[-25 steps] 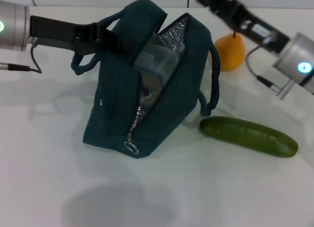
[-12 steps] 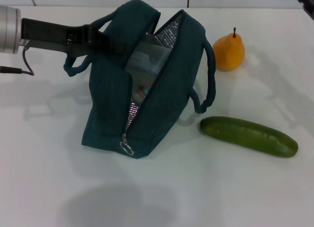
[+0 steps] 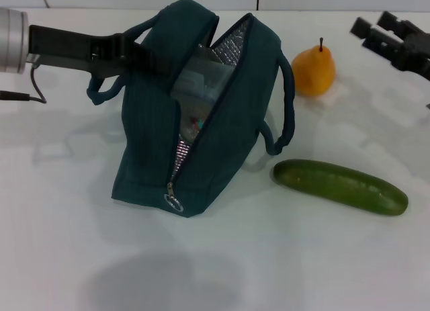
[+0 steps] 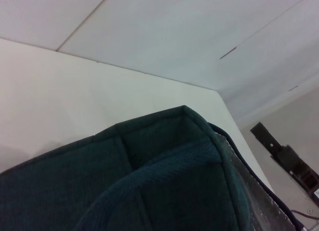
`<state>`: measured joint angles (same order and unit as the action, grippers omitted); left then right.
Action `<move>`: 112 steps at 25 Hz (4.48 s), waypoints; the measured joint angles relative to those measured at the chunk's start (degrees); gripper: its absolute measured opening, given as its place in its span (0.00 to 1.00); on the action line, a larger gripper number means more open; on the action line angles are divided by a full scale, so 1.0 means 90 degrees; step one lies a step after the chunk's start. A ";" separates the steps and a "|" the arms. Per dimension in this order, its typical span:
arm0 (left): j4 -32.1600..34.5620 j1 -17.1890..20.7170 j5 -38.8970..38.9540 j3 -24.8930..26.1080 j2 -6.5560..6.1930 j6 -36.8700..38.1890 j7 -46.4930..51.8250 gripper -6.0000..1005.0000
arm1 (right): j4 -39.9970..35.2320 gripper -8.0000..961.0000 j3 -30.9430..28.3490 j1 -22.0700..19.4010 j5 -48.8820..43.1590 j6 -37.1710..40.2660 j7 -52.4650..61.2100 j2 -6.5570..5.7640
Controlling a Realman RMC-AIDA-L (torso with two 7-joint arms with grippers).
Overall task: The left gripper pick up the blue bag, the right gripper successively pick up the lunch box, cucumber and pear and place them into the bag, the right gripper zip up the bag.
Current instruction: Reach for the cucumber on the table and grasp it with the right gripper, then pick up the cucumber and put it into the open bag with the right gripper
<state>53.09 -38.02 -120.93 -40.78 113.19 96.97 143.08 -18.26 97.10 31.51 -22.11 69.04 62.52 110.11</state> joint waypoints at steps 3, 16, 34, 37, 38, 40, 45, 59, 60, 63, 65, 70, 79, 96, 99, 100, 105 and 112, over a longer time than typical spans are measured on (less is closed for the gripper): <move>0.0000 0.0020 0.0000 0.0000 -0.0005 -0.0004 0.0000 0.04 | -0.0430 0.91 -0.0001 0.0012 -0.0685 -0.0203 0.0295 -0.0193; 0.0000 -0.0029 -0.0061 -0.0005 -0.0026 -0.0004 0.0000 0.04 | -0.4209 0.88 -0.2806 0.1069 -0.9387 0.1905 0.6749 -0.1096; -0.0025 -0.0139 -0.0070 -0.0046 -0.0037 -0.0101 0.0044 0.04 | -0.4898 0.88 -0.2983 0.2417 -1.3149 0.3701 0.6158 -0.0056; -0.0045 -0.0149 -0.0070 -0.0050 -0.0026 -0.0101 0.0041 0.04 | -0.4741 0.88 -0.2995 0.2407 -1.3210 0.3583 0.5856 0.0082; -0.0048 -0.0150 -0.0070 -0.0051 -0.0026 -0.0102 0.0042 0.04 | -0.4671 0.88 -0.2992 0.2401 -1.3221 0.3525 0.5818 0.0111; -0.0051 -0.0155 -0.0070 -0.0050 -0.0024 -0.0101 0.0044 0.04 | -0.4507 0.88 -0.2968 0.2406 -1.3244 0.3434 0.5790 0.0142; -0.0051 -0.0170 -0.0070 -0.0049 -0.0012 -0.0101 0.0044 0.04 | -0.4229 0.88 -0.2951 0.2414 -1.3339 0.3199 0.5749 0.0323; -0.0051 -0.0192 -0.0070 -0.0049 -0.0008 -0.0101 0.0031 0.05 | -0.3803 0.88 -0.2771 0.2330 -1.3611 0.2626 0.5788 0.0632; -0.0051 -0.0192 -0.0070 -0.0049 -0.0008 -0.0101 0.0029 0.05 | -0.3786 0.88 -0.2771 0.2323 -1.3604 0.2616 0.5792 0.0637; -0.0049 -0.0190 -0.0070 -0.0049 -0.0008 -0.0101 0.0021 0.05 | -0.3679 0.88 -0.2771 0.2320 -1.3593 0.2554 0.5795 0.0647; -0.0049 -0.0190 -0.0070 -0.0049 -0.0008 -0.0101 0.0017 0.05 | -0.3574 0.88 -0.2770 0.2325 -1.3577 0.2479 0.5794 0.0652; -0.0049 -0.0190 -0.0070 -0.0049 -0.0006 -0.0101 0.0010 0.05 | -0.3398 0.87 -0.2659 0.2322 -1.3429 0.2300 0.5777 0.0655; -0.0049 -0.0190 -0.0070 -0.0059 0.0016 -0.0101 0.0001 0.05 | -0.3231 0.87 -0.2363 0.2316 -1.3266 0.2051 0.5781 0.0666; -0.0049 -0.0155 -0.0089 -0.0059 0.0031 -0.0101 -0.0010 0.05 | -0.3156 0.87 -0.2130 0.2251 -1.3161 0.1819 0.5787 0.0672; -0.0049 -0.0158 -0.0090 -0.0059 0.0031 -0.0101 -0.0010 0.05 | -0.3156 0.87 -0.2130 0.2251 -1.3159 0.1816 0.5788 0.0670; -0.0049 -0.0161 -0.0090 -0.0059 0.0031 -0.0101 -0.0010 0.05 | -0.3155 0.87 -0.2130 0.2251 -1.3158 0.1810 0.5787 0.0670; -0.0049 -0.0159 -0.0090 -0.0059 0.0030 -0.0101 -0.0010 0.05 | -0.3157 0.81 -0.2131 0.2251 -1.3158 0.1759 0.5796 0.0656; -0.0049 -0.0187 -0.0090 -0.0059 0.0030 -0.0101 -0.0010 0.05 | -0.3158 0.63 -0.2020 0.2251 -1.3197 0.1754 0.5798 0.0651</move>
<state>52.65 -39.70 -121.74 -41.31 113.46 96.07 143.00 -46.67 78.91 51.77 -140.89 84.83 114.70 115.97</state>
